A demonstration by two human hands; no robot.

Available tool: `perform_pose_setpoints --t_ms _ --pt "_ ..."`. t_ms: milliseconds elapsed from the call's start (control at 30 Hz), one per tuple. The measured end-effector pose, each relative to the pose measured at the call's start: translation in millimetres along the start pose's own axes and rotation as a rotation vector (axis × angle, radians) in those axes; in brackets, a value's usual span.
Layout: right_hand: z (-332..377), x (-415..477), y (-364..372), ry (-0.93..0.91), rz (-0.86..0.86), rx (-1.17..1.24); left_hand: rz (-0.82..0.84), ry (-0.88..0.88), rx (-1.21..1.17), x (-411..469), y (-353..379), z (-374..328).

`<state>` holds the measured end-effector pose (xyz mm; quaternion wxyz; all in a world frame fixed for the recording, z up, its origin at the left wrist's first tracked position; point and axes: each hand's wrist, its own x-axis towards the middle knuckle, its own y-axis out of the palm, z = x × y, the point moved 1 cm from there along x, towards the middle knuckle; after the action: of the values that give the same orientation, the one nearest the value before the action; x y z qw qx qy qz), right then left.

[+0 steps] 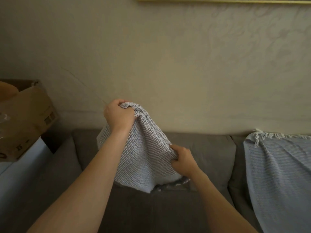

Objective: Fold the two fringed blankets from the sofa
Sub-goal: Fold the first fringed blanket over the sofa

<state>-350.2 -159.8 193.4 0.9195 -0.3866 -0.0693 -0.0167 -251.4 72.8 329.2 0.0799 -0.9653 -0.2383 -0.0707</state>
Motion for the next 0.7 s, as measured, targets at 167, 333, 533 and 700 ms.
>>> perform_pose_setpoints --t_ms 167,333,533,700 --pt "13 11 -29 0.069 0.016 -0.164 -0.019 -0.135 -0.047 5 -18 8" --pt "18 14 -47 0.011 0.014 -0.155 0.055 -0.334 -0.15 8 -25 23" --pt "28 10 -38 0.032 0.178 -0.308 -0.018 -0.278 0.06 27 -18 51" --pt "36 16 -40 0.074 0.059 -0.563 -0.007 -0.266 0.125 26 -17 55"
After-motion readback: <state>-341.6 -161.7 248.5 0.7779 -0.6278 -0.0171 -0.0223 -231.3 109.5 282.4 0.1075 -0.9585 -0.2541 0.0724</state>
